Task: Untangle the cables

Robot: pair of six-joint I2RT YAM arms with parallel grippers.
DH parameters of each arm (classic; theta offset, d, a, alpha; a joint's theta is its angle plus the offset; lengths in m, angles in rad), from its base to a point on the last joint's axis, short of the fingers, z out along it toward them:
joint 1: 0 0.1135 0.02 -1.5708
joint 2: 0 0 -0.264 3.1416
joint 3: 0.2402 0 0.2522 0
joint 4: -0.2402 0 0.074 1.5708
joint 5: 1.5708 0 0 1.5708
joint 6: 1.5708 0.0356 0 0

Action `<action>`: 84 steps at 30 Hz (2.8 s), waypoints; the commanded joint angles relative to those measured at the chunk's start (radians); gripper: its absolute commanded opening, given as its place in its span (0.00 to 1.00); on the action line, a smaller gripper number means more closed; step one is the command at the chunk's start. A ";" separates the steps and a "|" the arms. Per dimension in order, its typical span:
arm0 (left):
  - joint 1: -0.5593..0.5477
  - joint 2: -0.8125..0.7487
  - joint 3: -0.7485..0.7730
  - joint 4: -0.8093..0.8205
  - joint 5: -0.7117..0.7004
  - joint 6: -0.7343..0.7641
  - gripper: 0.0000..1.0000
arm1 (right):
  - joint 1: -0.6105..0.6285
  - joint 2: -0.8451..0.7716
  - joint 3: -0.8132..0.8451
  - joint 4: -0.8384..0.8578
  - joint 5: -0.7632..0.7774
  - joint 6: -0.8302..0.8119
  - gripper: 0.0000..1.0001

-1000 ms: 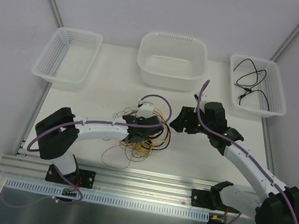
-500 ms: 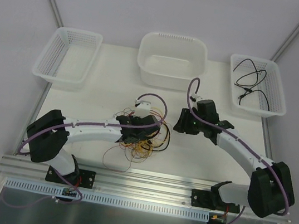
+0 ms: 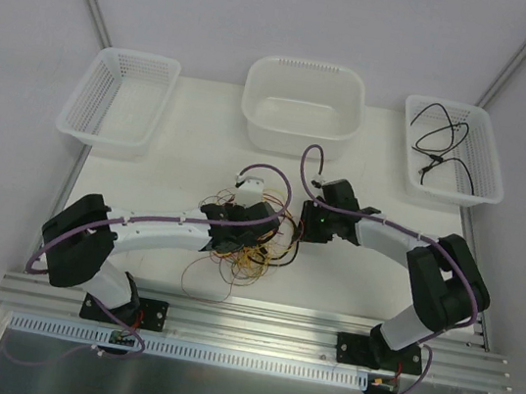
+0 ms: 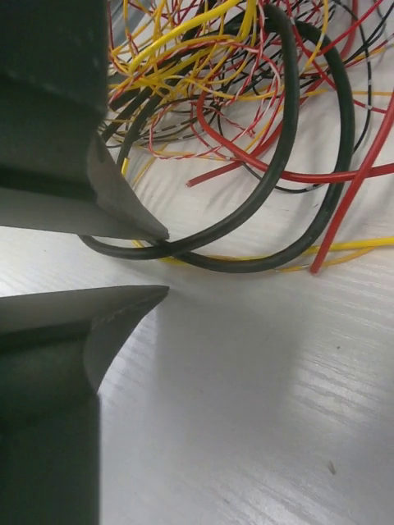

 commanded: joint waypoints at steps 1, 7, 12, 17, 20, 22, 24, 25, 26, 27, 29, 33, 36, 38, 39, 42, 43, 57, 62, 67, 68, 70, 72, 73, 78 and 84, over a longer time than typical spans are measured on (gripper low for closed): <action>0.018 -0.046 -0.024 0.017 0.004 -0.003 0.00 | 0.009 0.003 0.026 0.023 -0.010 0.005 0.27; 0.070 -0.080 -0.082 0.017 0.012 -0.024 0.00 | 0.006 -0.163 0.031 -0.095 0.071 -0.035 0.01; 0.118 -0.147 -0.154 0.017 0.012 -0.038 0.00 | -0.028 -0.370 0.101 -0.294 0.249 -0.089 0.01; 0.190 -0.229 -0.238 0.017 0.018 -0.044 0.00 | -0.124 -0.618 0.206 -0.532 0.387 -0.127 0.01; 0.231 -0.276 -0.283 0.015 0.021 -0.052 0.00 | -0.204 -0.712 0.282 -0.630 0.413 -0.141 0.01; 0.248 -0.299 -0.303 0.015 0.023 -0.054 0.00 | -0.256 -0.790 0.343 -0.681 0.419 -0.147 0.01; 0.274 -0.333 -0.329 0.014 0.021 -0.057 0.00 | -0.286 -0.836 0.387 -0.719 0.429 -0.149 0.01; 0.282 -0.344 -0.337 0.015 0.020 -0.055 0.00 | -0.302 -0.870 0.429 -0.730 0.432 -0.150 0.01; 0.288 -0.362 -0.352 0.017 0.021 -0.052 0.00 | -0.307 -0.887 0.452 -0.739 0.438 -0.150 0.01; 0.295 -0.371 -0.358 0.017 0.021 -0.050 0.00 | -0.310 -0.899 0.472 -0.754 0.442 -0.150 0.01; 0.321 -0.402 -0.378 0.014 0.024 -0.044 0.00 | -0.312 -0.936 0.532 -0.761 0.462 -0.150 0.01; 0.364 -0.460 -0.404 0.008 0.029 -0.031 0.00 | -0.310 -0.961 0.614 -0.781 0.539 -0.150 0.01; 0.406 -0.505 -0.410 -0.002 0.032 0.000 0.00 | -0.310 -0.962 0.664 -0.775 0.603 -0.150 0.01; 0.429 -0.526 -0.407 -0.009 0.029 0.026 0.00 | -0.310 -0.961 0.706 -0.761 0.614 -0.150 0.01; 0.436 -0.530 -0.406 -0.014 0.027 0.032 0.00 | -0.310 -0.955 0.760 -0.738 0.617 -0.150 0.00; 0.456 -0.531 -0.398 -0.026 0.023 0.048 0.00 | -0.309 -0.903 0.927 -0.730 0.704 -0.150 0.01; 0.460 -0.528 -0.398 -0.031 0.023 0.048 0.00 | -0.309 -0.889 0.966 -0.730 0.731 -0.196 0.01; 0.494 -0.580 -0.288 -0.060 0.129 0.203 0.00 | -0.126 -0.853 0.788 -0.859 0.863 -0.126 0.01; 0.496 -0.680 -0.280 -0.061 0.191 0.236 0.00 | -0.125 -0.895 0.400 -0.848 0.725 -0.026 0.02; 0.496 -0.703 -0.263 -0.061 0.303 0.249 0.00 | -0.129 -0.837 0.097 -0.788 0.644 0.063 0.13; 0.494 -0.700 -0.263 -0.061 0.317 0.250 0.00 | -0.128 -0.817 0.073 -0.775 0.639 0.070 0.16; 0.494 -0.692 -0.272 -0.060 0.343 0.246 0.00 | -0.129 -0.768 0.027 -0.761 0.634 0.083 0.28; 0.496 -0.692 -0.287 -0.058 0.354 0.243 0.00 | -0.126 -0.745 0.019 -0.721 0.596 0.051 0.48; 0.494 -0.692 -0.292 -0.061 0.357 0.244 0.00 | -0.119 -0.743 0.023 -0.698 0.515 0.019 0.56; 0.494 -0.675 -0.301 -0.060 0.391 0.279 0.00 | -0.022 -0.709 0.097 -0.575 0.320 -0.238 0.72; 0.494 -0.674 -0.315 -0.057 0.411 0.281 0.00 | 0.069 -0.469 0.229 -0.431 0.129 -0.402 0.73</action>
